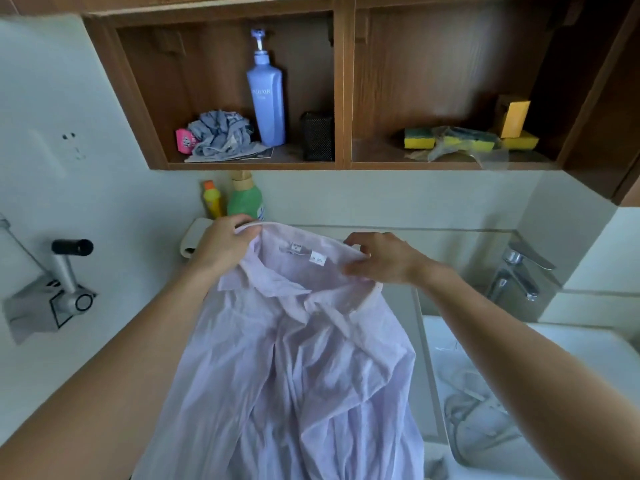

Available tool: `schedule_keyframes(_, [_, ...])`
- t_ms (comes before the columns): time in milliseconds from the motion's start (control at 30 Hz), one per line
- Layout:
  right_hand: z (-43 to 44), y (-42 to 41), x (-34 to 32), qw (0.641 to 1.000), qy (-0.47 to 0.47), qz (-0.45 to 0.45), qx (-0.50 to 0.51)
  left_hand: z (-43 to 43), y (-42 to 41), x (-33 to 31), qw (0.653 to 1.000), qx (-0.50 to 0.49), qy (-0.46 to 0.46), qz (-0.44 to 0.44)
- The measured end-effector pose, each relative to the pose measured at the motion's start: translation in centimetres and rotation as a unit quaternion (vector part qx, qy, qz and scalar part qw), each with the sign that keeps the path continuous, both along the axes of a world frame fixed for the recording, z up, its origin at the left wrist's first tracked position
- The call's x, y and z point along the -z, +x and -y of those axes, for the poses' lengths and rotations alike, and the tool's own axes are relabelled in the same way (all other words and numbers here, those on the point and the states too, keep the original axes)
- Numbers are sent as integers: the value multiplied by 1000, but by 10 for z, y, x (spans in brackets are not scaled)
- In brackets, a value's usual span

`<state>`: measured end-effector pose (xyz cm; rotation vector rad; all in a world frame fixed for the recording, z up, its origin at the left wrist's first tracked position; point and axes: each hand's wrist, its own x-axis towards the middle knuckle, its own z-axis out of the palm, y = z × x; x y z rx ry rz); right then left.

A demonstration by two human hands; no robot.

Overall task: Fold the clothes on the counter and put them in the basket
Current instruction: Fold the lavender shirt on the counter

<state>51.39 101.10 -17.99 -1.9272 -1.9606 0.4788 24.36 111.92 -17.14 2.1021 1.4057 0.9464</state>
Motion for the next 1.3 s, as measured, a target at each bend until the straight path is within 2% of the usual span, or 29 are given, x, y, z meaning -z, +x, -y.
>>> schedule_keyframes(133, [22, -29, -10, 996, 41, 82, 6, 25, -4, -11, 1000, 1, 11, 15])
schedule_keyframes(333, [59, -83, -72, 978, 142, 150, 40, 77, -41, -58, 998, -2, 63, 2])
schedule_keyframes(433, [88, -118, -107, 974, 164, 137, 69, 102, -77, -81, 996, 8, 90, -20])
schedule_keyframes(567, [128, -171, -139, 983, 142, 70, 95, 140, -117, -109, 991, -11, 129, -45])
schedule_keyframes(667, [164, -202, -156, 986, 140, -25, 87, 168, -138, -128, 988, -38, 116, -95])
schedule_keyframes(767, [190, -221, -169, 976, 197, -37, 79, 194, -159, -149, 986, -50, 98, -129])
schedule_keyframes(833, [202, -227, -179, 964, 252, -15, 82, 212, -170, -163, 991, -30, 94, -94])
schedule_keyframes(933, [219, -239, -195, 947, 310, -6, 85, 239, -183, -179, 995, 49, 74, 36])
schedule_keyframes(1000, [228, -244, -205, 943, 318, -45, 92, 248, -189, -186, 983, 104, 38, 147])
schedule_keyframes(1067, [232, -245, -212, 941, 313, -90, 87, 249, -196, -190, 966, 151, 22, 208])
schedule_keyframes(1133, [234, -241, -215, 947, 295, -118, 49, 244, -204, -190, 962, 191, 50, 191])
schedule_keyframes(1200, [236, -235, -216, 962, 258, -86, 8, 242, -210, -192, 961, 211, 80, 158])
schedule_keyframes(1267, [238, -230, -217, 961, 271, -55, 7, 242, -212, -196, 958, 215, 91, 169])
schedule_keyframes(1300, [239, -227, -218, 957, 283, -68, 11, 242, -213, -198, 955, 211, 100, 184])
